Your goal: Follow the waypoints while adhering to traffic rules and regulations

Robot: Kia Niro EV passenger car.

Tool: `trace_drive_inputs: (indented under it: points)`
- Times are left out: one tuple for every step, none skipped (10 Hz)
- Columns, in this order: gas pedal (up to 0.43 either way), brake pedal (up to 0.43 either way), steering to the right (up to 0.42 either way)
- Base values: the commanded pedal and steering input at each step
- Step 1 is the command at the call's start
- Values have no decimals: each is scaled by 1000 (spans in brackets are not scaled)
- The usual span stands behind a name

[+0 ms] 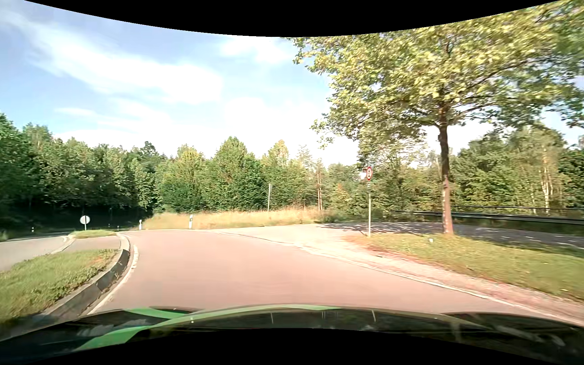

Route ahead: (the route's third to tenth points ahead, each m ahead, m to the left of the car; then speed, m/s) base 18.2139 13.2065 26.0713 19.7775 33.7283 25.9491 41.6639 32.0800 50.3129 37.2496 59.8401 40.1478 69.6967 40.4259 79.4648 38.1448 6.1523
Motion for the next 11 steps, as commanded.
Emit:
trace_drive_inputs:
  points:
    - [228,0,-284]
    - [228,0,-271]
    - [240,0,-259]
    - [240,0,-251]
    - [240,0,-240]
    - [240,0,-225]
    - [240,0,-212]
    - [240,0,-191]
    - [240,0,-172]
    - [240,0,-160]
    - [240,0,-156]
